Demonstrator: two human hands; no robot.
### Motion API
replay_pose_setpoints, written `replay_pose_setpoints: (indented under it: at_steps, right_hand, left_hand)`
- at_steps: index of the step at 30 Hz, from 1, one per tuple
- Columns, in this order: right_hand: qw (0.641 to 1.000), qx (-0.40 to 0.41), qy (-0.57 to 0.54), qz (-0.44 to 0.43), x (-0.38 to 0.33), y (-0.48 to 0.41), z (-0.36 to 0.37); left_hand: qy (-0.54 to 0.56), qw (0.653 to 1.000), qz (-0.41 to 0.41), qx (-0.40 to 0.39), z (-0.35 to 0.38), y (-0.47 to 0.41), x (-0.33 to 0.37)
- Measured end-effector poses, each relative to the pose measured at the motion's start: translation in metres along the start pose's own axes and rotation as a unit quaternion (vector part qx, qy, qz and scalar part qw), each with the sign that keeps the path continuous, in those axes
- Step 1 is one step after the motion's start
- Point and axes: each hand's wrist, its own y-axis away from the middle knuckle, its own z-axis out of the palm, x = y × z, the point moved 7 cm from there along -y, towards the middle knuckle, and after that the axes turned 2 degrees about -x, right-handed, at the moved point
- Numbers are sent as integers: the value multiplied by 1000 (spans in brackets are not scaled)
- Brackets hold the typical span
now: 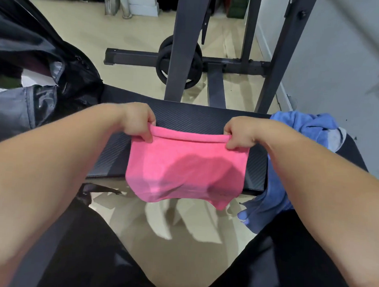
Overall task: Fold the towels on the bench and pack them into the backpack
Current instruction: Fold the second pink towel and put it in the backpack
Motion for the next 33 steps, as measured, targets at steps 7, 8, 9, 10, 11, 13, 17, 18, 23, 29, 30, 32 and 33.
replay_pose_setpoints:
  at_steps: [7, 8, 9, 10, 11, 13, 17, 18, 23, 29, 30, 32, 33]
  right_hand:
    - [995, 37, 83, 38, 4, -14, -60]
    - [991, 88, 90, 45, 4, -14, -69]
    - [985, 137, 84, 57, 6, -16, -78]
    - [979, 177, 72, 71, 9, -16, -84]
    - [973, 208, 60, 84, 12, -17, -87]
    - [958, 267, 50, 96, 16, -18, -90]
    - [927, 364, 25, 83, 23, -16, -90]
    - [923, 376, 10, 78, 24, -14, -90]
    - [919, 379, -83, 68, 25, -8, -82]
    - [939, 314, -131, 51, 11, -15, -60]
    - [945, 294, -134, 42, 8, -19, -53]
    - [957, 248, -148, 38, 2, -28, -33]
    - [961, 228, -153, 39, 1, -31, -23]
  left_hand:
    - [-109, 987, -11, 115, -68, -16, 22]
    - [-127, 973, -6, 190, -79, -16, 27]
    - [-137, 959, -3, 247, -86, -17, 29]
    - [-140, 948, 1, 285, -90, -17, 31]
    - [-143, 941, 6, 307, -91, -18, 33]
    - [-133, 933, 16, 333, -91, -21, 33]
    - [-71, 924, 30, 375, -89, -18, 19]
    - [-61, 923, 35, 378, -87, -17, 15]
    - [-11, 935, 20, 353, -71, -15, -9]
    - [-42, 952, -19, 302, -54, -22, -26]
    - [-40, 960, -26, 277, -46, -25, -29]
    - [-19, 975, -30, 218, -23, -32, -37]
    - [-9, 980, -28, 199, -12, -34, -40]
